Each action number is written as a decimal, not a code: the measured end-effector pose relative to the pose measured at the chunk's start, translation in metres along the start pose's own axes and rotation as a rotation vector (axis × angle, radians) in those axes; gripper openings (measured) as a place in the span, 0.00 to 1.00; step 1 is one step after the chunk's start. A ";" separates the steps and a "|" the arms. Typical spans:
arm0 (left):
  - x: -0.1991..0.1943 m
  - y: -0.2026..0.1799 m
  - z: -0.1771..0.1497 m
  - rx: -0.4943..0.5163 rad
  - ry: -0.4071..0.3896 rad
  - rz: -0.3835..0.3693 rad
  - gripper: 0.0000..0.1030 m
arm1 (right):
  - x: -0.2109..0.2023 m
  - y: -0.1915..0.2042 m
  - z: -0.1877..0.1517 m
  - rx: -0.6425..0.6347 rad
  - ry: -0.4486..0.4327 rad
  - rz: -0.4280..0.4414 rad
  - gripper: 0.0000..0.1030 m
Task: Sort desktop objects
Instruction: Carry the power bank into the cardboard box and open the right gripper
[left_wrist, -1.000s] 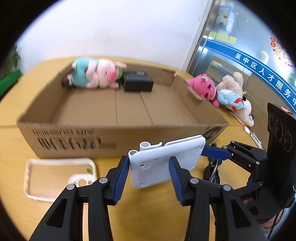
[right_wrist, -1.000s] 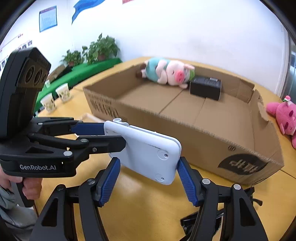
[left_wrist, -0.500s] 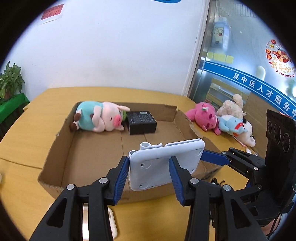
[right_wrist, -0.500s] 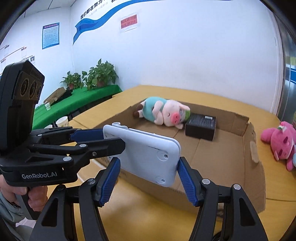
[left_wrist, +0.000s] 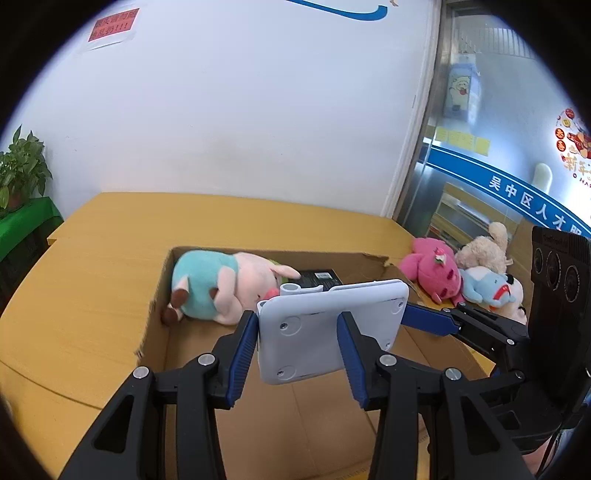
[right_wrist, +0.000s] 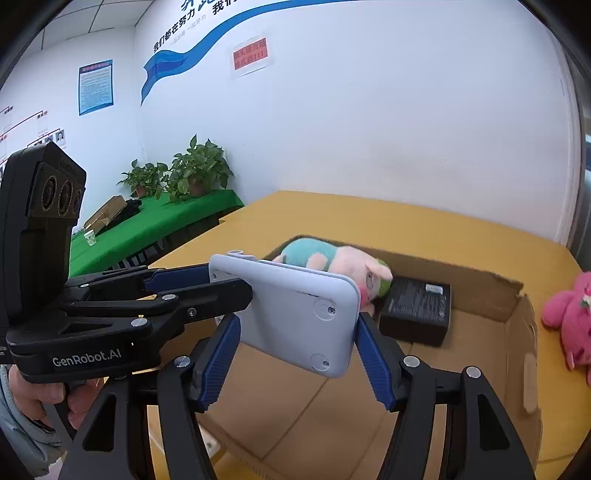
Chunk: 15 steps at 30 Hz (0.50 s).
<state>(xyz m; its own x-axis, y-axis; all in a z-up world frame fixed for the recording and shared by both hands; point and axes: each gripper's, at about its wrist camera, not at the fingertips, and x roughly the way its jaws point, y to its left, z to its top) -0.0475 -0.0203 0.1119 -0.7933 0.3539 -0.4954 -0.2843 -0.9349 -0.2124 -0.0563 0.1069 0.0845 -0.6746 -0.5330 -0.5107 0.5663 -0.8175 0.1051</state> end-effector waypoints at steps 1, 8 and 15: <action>0.002 0.004 0.003 0.002 0.000 0.007 0.42 | 0.007 -0.001 0.005 -0.001 0.002 0.006 0.61; 0.035 0.033 0.020 -0.012 0.057 0.061 0.42 | 0.066 -0.011 0.025 0.034 0.080 0.041 0.61; 0.081 0.062 0.020 -0.030 0.215 0.123 0.42 | 0.134 -0.030 0.018 0.126 0.239 0.116 0.61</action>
<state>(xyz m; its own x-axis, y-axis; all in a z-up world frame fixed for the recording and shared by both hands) -0.1400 -0.0501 0.0757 -0.6876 0.2386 -0.6858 -0.1744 -0.9711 -0.1631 -0.1720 0.0557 0.0283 -0.4701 -0.5701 -0.6738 0.5594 -0.7829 0.2721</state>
